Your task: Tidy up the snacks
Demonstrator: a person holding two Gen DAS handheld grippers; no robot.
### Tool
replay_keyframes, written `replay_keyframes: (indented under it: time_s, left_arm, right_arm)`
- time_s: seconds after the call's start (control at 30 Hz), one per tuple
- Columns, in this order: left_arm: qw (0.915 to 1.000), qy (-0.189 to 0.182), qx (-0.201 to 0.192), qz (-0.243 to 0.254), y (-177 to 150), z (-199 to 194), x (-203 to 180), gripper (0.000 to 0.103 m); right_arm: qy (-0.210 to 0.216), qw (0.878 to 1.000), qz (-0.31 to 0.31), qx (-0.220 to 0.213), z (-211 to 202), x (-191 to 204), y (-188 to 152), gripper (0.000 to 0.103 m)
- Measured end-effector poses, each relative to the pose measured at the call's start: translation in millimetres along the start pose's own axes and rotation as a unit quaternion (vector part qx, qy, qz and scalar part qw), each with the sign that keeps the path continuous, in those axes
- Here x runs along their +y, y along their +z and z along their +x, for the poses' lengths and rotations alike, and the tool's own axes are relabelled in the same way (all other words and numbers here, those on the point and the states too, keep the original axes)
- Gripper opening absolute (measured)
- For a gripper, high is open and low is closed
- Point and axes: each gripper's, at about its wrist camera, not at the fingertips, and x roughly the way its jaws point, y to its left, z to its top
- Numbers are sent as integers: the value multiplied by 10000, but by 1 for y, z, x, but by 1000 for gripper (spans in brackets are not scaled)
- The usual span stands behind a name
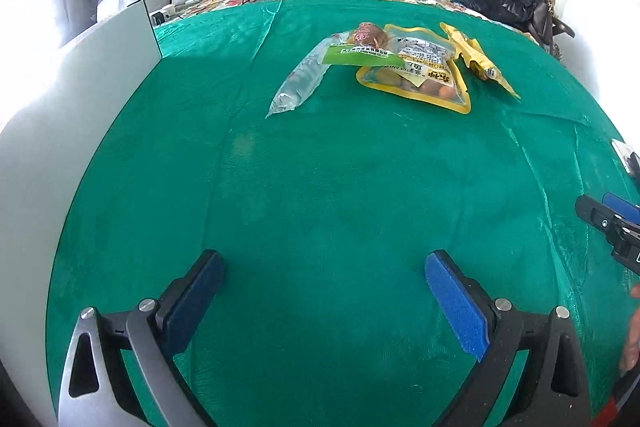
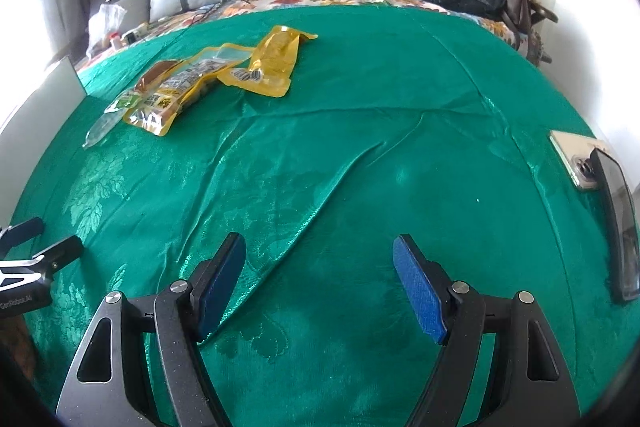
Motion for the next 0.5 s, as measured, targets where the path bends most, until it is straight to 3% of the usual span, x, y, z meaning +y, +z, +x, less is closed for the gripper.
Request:
replay_keyframes:
  time_s: [0.5]
  left_arm:
    - [10000, 18, -33, -18, 0, 1, -1, 103]
  right_arm:
    - [-114, 9996, -251, 72, 5, 9, 1, 88]
